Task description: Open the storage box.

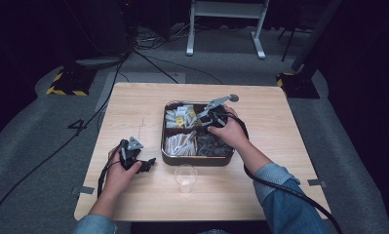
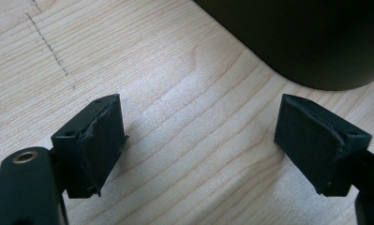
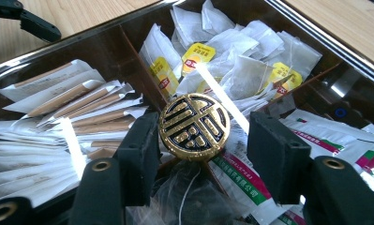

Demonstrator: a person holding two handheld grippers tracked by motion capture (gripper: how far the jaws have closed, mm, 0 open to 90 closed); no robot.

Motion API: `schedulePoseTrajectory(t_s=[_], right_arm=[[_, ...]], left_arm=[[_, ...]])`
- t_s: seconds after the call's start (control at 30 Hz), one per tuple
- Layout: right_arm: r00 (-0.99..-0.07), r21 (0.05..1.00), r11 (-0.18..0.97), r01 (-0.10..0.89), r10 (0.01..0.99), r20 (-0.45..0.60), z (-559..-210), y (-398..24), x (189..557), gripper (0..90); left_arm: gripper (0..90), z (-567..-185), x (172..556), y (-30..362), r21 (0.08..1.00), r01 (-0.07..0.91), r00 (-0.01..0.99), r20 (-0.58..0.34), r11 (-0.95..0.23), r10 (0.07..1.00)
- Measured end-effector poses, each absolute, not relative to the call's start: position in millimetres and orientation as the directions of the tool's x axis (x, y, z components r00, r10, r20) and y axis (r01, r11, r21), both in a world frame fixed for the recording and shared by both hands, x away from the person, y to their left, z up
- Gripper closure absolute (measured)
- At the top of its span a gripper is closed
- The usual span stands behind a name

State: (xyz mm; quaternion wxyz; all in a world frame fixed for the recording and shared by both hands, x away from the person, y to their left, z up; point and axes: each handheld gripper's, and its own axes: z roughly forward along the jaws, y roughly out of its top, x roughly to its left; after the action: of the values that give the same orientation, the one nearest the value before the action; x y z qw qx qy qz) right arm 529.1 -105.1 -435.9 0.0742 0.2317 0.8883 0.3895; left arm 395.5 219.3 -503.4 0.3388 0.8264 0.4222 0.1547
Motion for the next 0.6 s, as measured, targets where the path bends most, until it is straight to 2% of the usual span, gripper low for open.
schedulePoseTrajectory(t_s=[0.1,0.2,0.6], right_arm=[[-0.879,0.722,0.591,0.361,0.475,0.05,-435.7,-102.5,529.7,49.0],[-0.883,0.715,0.6,0.358,0.466,0.051,-434.6,-98.0,528.0,57.7],[-0.881,0.727,0.59,0.351,0.471,0.043,-436.1,-98.1,526.8,58.5]], left_arm=[[16.6,-503.4,395.5,219.3,0.69,0.593,0.596,-0.03,-0.414,0.803],[16.6,-503.4,395.5,219.4,0.69,0.593,0.596,-0.03,-0.415,0.803],[16.6,-503.3,395.6,219.2,0.69,0.593,0.595,-0.029,-0.414,0.803]])
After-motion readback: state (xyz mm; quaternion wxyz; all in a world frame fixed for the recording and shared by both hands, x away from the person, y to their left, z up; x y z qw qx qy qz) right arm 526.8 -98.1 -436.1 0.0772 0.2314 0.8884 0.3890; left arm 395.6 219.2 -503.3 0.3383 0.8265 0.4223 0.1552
